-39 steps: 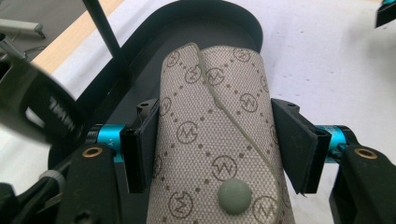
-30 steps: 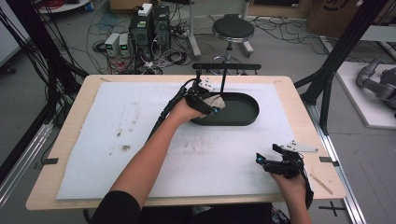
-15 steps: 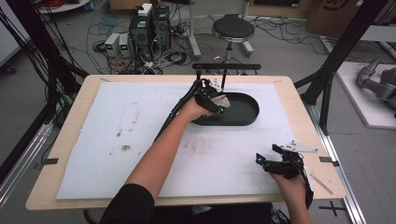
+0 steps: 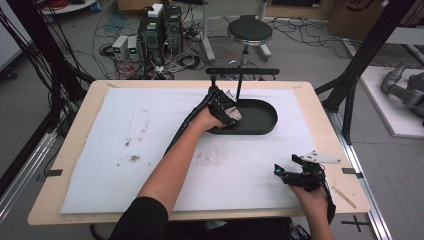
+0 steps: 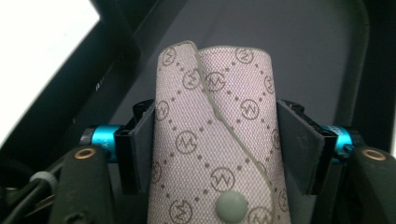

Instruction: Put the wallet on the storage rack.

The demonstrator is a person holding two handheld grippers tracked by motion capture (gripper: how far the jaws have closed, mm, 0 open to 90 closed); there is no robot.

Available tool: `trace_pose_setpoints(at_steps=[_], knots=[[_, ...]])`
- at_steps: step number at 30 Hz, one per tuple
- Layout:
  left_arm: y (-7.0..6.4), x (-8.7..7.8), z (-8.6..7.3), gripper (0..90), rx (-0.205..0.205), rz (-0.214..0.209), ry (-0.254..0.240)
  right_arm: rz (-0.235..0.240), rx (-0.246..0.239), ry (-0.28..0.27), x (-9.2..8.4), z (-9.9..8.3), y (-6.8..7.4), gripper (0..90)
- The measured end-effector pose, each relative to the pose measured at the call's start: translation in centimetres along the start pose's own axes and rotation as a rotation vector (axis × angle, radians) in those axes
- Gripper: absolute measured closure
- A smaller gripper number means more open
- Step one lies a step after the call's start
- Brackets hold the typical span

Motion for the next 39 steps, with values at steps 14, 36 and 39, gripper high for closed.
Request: trace_pose_setpoints(at_steps=[14,36,39], knots=[[-0.1,-3.0,1.7,26.3,0.001,0.007,-0.075,-0.009,0.005,-0.010,-0.1,0.2,-0.2,16.1],[-2.6,-13.8,-2.2,26.2,-0.005,0.038,-0.226,0.018,-0.019,-0.021,3.0,1.8,0.3,16.1],[-3.1,-15.4,-3.4,25.8,-0.018,0.046,-0.243,0.032,-0.023,-0.019,3.8,2.0,0.6,16.1]])
Point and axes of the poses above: each handheld gripper's, and its own axes: x roughly forward along the jaws, z roughly out of its top, y roughly to its left, the point moved 9 cm from there along x, roughly forward along the jaws, and after that the axes turned 12 degrees about -y, right-handed, at the moved point
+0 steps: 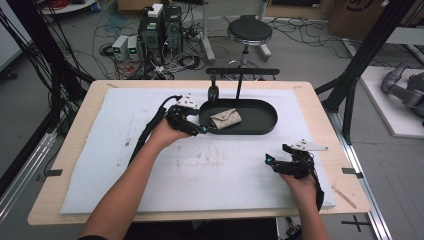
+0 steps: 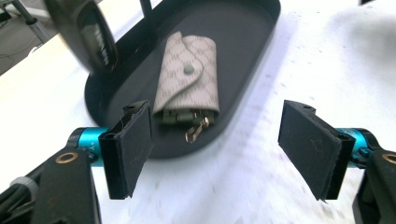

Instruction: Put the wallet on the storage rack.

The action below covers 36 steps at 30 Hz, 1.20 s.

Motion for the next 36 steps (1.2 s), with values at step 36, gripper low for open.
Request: trace_pose_setpoints(at_steps=[36], knots=[[-3.0,-14.2,-7.2,20.8,-0.059,0.170,-0.156,0.008,-0.024,-0.003,1.9,0.8,0.1,16.1]])
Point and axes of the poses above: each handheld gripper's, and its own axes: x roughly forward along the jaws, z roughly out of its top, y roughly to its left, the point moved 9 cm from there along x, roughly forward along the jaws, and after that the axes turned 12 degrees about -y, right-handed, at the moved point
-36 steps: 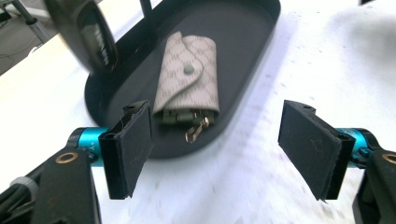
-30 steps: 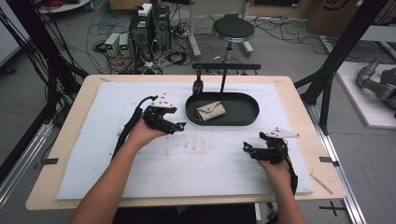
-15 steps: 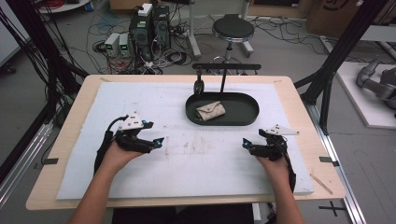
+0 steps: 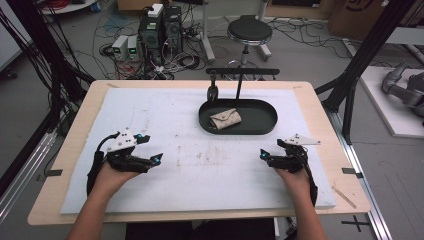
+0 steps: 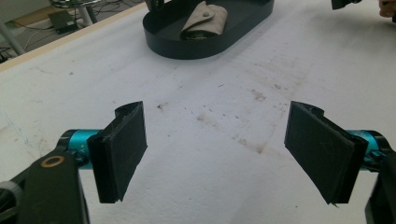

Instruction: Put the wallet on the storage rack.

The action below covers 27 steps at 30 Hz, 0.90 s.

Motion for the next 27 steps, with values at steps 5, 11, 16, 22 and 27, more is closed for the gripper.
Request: trace_pose_setpoints(at_steps=[5,11,16,22,27], knots=[[0.6,0.2,-0.8,20.8,-0.033,0.003,-0.004,-0.006,-0.002,0.002,-0.2,-0.2,-0.3,16.1],[1.2,0.0,-1.3,20.8,-0.063,0.008,-0.010,-0.004,-0.012,0.017,-0.1,-0.4,-0.1,16.1],[1.5,0.0,-1.6,20.8,-0.084,0.013,-0.013,-0.005,-0.015,0.020,-0.1,-0.4,0.0,16.1],[1.6,0.3,-2.3,20.8,-0.092,0.008,0.002,-0.003,-0.014,0.026,-0.1,-0.5,0.0,16.1],[1.4,0.7,-2.7,20.9,-0.096,-0.006,0.019,-0.005,-0.015,0.027,-0.1,-0.5,0.0,16.1]])
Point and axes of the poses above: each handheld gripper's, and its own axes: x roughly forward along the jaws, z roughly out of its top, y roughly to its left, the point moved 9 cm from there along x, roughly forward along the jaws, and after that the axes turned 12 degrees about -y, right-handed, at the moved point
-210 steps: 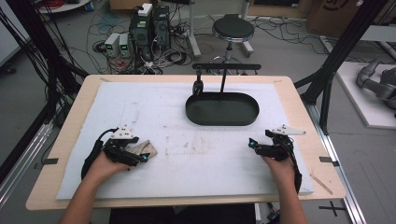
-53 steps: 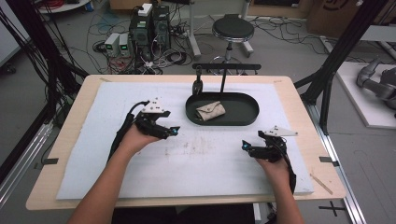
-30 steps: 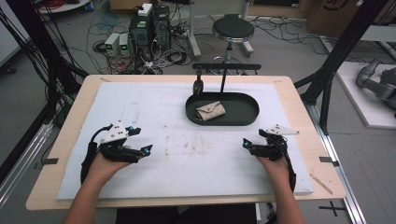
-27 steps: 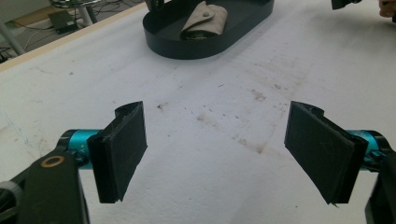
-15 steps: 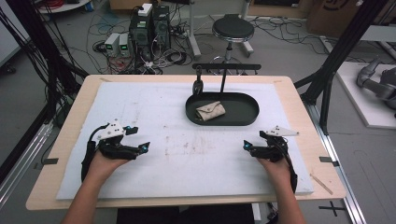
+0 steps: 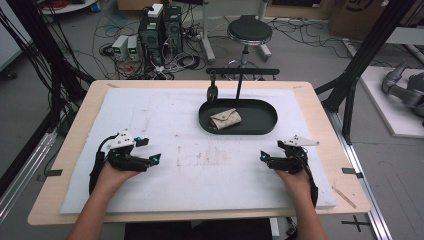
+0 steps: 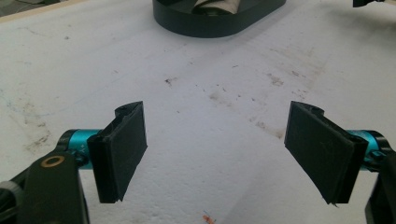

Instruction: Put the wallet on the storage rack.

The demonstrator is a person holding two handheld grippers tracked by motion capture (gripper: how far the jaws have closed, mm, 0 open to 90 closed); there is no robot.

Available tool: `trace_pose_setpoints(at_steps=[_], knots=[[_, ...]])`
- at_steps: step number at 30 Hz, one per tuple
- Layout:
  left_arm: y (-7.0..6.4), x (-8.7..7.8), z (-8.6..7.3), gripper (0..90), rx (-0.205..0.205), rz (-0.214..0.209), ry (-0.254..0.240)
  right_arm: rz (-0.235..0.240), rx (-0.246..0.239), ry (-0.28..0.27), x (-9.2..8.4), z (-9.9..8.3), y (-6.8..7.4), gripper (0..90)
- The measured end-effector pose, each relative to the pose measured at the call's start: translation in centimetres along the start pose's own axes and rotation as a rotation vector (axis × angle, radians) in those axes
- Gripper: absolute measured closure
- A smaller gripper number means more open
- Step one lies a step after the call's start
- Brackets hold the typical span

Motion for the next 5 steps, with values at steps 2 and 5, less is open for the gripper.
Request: trace_pose_setpoints(at_steps=[2,5], knots=[[-0.08,0.08,-0.02,20.8,-0.003,-0.002,0.000,-0.002,-0.002,0.001,0.01,0.00,-0.01,16.1],[-0.05,0.15,-0.19,20.8,-0.003,-0.005,0.013,-0.001,-0.002,-0.002,-0.01,0.02,-0.04,16.1]])
Point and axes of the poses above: each handheld gripper's, and its own axes: x roughly forward along the jaws, z roughly out of its top, y roughly to its left, the point moved 9 cm from there along x, roughly forward along the jaws, and after that the axes turned 12 degrees about -y, right-handed, at the moved point
